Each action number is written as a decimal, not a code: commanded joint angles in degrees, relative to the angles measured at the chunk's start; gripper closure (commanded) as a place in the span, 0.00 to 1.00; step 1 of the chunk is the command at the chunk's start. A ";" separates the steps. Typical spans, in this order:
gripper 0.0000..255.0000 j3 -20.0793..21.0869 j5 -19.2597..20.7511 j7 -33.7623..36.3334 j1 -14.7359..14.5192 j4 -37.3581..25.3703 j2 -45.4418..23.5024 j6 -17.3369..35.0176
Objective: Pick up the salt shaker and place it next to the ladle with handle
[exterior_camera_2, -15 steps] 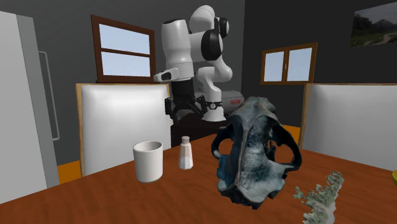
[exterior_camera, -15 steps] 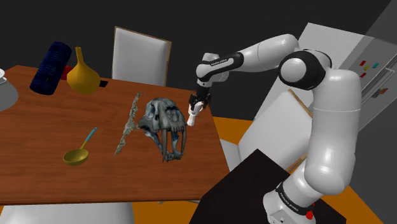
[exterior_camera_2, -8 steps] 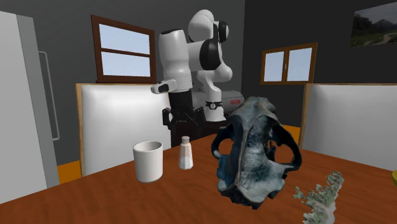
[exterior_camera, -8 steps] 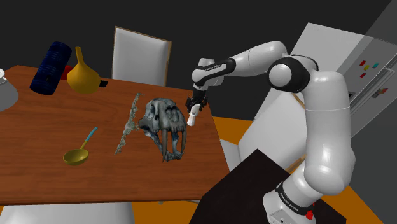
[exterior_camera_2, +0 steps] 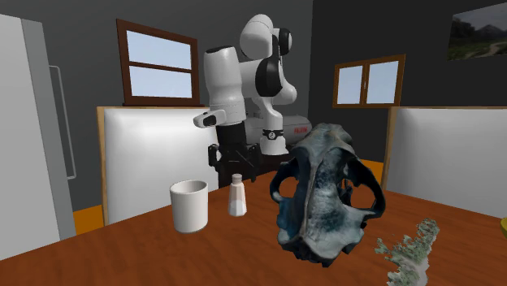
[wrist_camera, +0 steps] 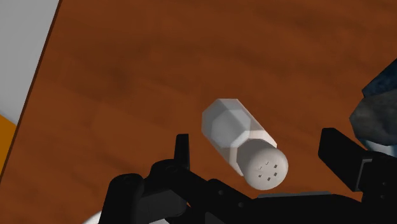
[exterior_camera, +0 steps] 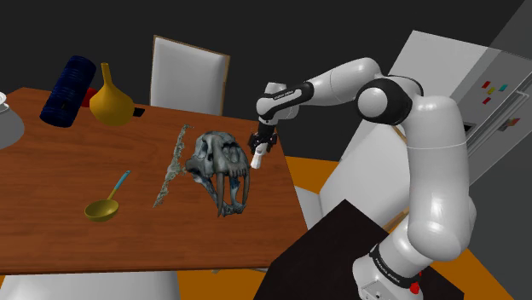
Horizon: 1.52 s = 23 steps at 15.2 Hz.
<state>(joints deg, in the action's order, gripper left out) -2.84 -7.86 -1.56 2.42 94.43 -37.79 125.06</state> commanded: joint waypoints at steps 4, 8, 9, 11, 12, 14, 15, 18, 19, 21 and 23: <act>1.00 0.00 0.00 0.00 0.00 -0.01 -0.01 0.01; 1.00 0.00 0.00 -0.02 0.02 -0.02 -0.03 0.01; 1.00 0.00 0.00 -0.01 0.01 -0.03 -0.03 0.00; 1.00 0.00 0.00 -0.02 0.02 -0.02 -0.02 0.00; 1.00 0.00 0.00 0.00 0.00 -0.01 -0.02 0.01; 1.00 -0.07 0.10 0.13 -0.04 -0.03 0.98 -1.00; 1.00 -0.10 0.15 0.19 -0.05 -0.07 1.47 -1.52; 1.00 -0.19 0.31 0.38 -0.10 -0.25 2.87 -3.10; 1.00 -0.22 0.36 0.44 -0.11 -0.34 3.32 -3.64; 1.00 -0.27 0.46 0.57 -0.13 -0.59 4.18 -4.75; 1.00 -0.33 0.56 0.70 -0.15 -0.87 5.03 -5.86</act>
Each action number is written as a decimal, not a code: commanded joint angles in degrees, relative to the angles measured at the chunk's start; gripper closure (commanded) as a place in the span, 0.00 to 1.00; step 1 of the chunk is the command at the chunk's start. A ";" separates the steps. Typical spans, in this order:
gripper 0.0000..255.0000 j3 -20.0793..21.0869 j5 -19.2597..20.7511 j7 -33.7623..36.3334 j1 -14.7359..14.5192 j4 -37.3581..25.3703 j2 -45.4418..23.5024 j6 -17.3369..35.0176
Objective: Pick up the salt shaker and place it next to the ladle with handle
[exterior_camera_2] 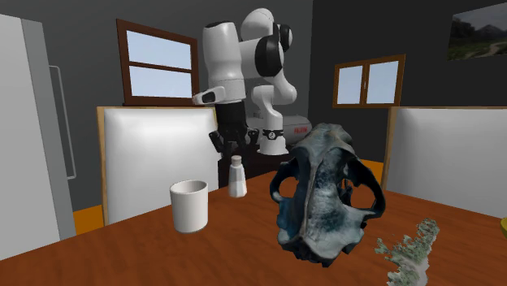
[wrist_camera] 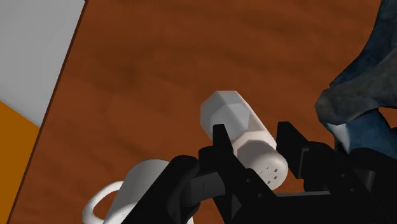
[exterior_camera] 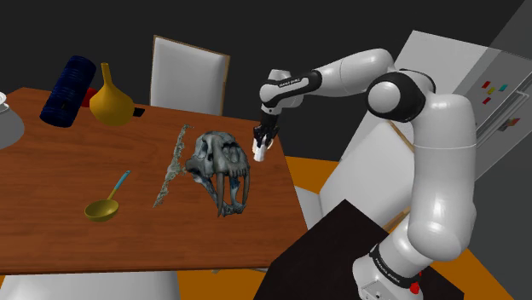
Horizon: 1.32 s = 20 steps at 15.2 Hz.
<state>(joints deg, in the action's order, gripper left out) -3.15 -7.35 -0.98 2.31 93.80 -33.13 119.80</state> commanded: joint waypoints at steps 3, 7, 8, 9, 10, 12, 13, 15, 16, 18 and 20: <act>1.00 -0.09 0.20 0.31 -0.07 -0.73 1.58 -2.31; 1.00 -0.18 0.39 0.56 -0.10 -1.64 3.04 -4.67; 1.00 -0.19 0.43 0.63 -0.10 -1.90 3.39 -5.27; 1.00 -0.21 0.48 0.69 -0.11 -2.17 3.73 -5.88; 1.00 -0.23 0.52 0.75 -0.11 -2.46 4.05 -6.49; 1.00 -0.27 0.61 0.88 -0.11 -3.08 4.68 -7.72; 1.00 -0.28 0.65 0.94 -0.11 -3.41 4.97 -8.35; 1.00 -0.32 0.73 1.07 -0.12 -4.08 5.56 -9.60; 1.00 -0.33 0.76 1.13 -0.11 -4.46 5.82 -10.24; 1.00 -0.36 0.83 1.25 -0.11 -5.28 6.31 -11.54; 1.00 -0.38 0.90 1.37 -0.10 -6.14 6.77 -12.86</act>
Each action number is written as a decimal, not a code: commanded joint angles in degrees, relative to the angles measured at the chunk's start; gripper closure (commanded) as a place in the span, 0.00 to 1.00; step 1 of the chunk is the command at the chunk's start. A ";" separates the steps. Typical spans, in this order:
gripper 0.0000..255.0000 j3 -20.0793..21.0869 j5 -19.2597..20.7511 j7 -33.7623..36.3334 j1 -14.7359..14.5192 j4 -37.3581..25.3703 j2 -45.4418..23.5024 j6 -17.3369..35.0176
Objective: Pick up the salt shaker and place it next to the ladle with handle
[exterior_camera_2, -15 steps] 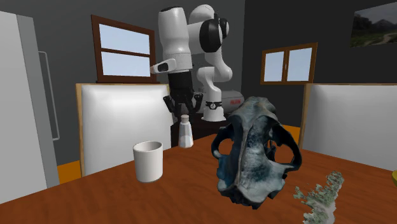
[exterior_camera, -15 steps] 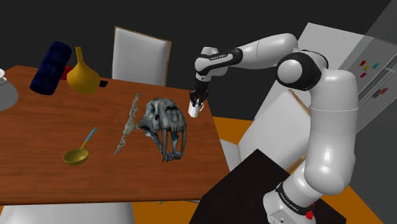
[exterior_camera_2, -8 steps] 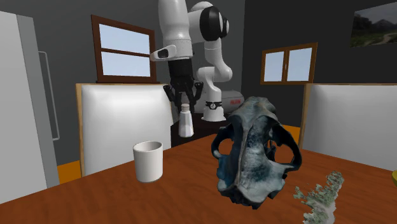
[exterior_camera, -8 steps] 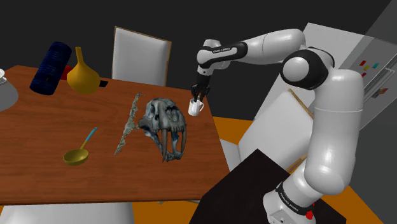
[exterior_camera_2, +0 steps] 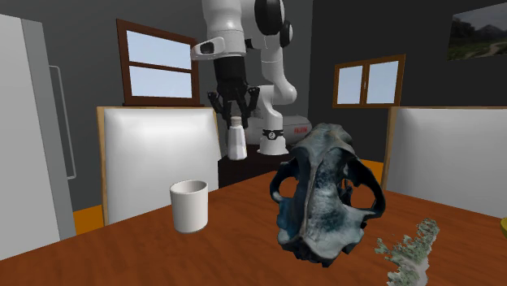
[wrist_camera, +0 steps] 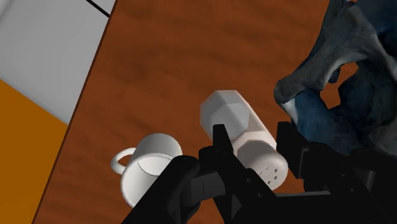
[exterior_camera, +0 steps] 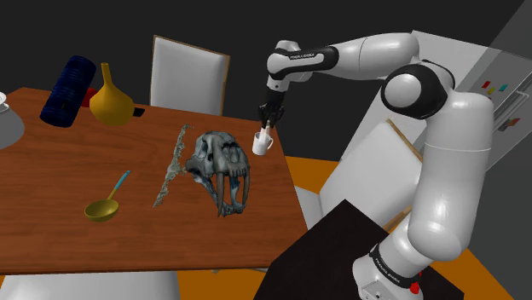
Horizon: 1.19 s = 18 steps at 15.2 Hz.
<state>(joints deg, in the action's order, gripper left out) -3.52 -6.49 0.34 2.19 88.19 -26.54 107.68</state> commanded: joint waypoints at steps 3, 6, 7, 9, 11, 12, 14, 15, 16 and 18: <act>1.00 -0.05 0.13 0.24 0.03 -1.94 0.79 -2.73; 1.00 0.64 0.17 2.53 -1.64 -1.14 1.40 -2.33; 1.00 1.00 0.19 3.67 -2.46 -0.81 1.61 -2.11; 1.00 1.72 0.23 5.98 -4.11 -0.38 1.88 -1.73; 1.00 2.44 0.27 8.29 -5.76 -0.27 1.94 -1.46; 1.00 2.80 0.29 9.46 -6.58 -0.33 1.90 -1.35; 1.00 3.53 0.36 11.78 -8.22 -0.68 1.65 -1.22; 1.00 3.88 0.39 12.95 -9.04 -0.97 1.45 -1.19; 1.00 4.23 0.43 14.11 -9.86 -1.34 1.20 -1.19; 1.00 4.92 0.53 16.44 -11.51 -2.32 0.54 -1.26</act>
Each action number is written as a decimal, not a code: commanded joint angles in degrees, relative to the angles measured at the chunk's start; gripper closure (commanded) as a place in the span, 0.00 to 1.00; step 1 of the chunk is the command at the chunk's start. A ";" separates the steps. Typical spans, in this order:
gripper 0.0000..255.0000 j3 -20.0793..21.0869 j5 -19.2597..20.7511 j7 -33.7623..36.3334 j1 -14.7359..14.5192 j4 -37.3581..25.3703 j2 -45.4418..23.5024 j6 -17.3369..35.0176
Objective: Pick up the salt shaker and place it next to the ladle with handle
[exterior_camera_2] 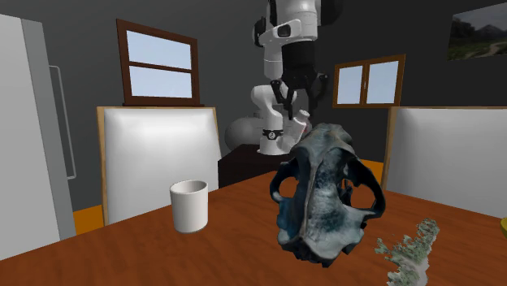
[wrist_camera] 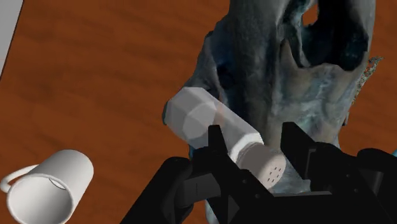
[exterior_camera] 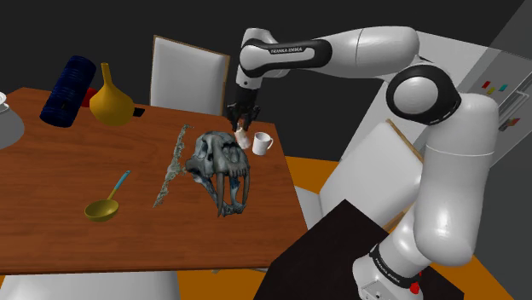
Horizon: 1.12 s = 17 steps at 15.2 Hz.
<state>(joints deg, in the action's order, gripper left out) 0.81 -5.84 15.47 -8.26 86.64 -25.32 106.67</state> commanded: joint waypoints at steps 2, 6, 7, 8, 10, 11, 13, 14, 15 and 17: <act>1.00 1.27 0.01 3.63 -2.69 -2.08 -1.57 -0.44; 1.00 2.53 0.36 8.24 -6.02 -5.76 -3.98 -1.20; 1.00 2.17 0.32 7.02 -5.14 -4.92 -3.34 -0.92; 0.00 2.18 0.32 7.02 -5.13 -4.92 -3.34 -0.92; 0.00 2.42 0.58 -0.91 -3.09 4.78 2.81 6.58; 0.00 2.54 0.42 -5.10 -1.94 8.93 5.43 10.10; 0.00 2.73 -0.63 -14.10 0.56 16.07 9.84 16.72; 0.00 2.80 -1.57 -18.98 1.89 19.09 11.65 19.81; 0.00 2.84 -2.85 -24.16 3.24 21.75 13.20 22.72; 0.00 2.91 -4.69 -30.36 4.84 24.32 14.63 25.77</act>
<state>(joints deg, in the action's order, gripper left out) 3.58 -9.71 -11.49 -4.11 109.24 -11.57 130.43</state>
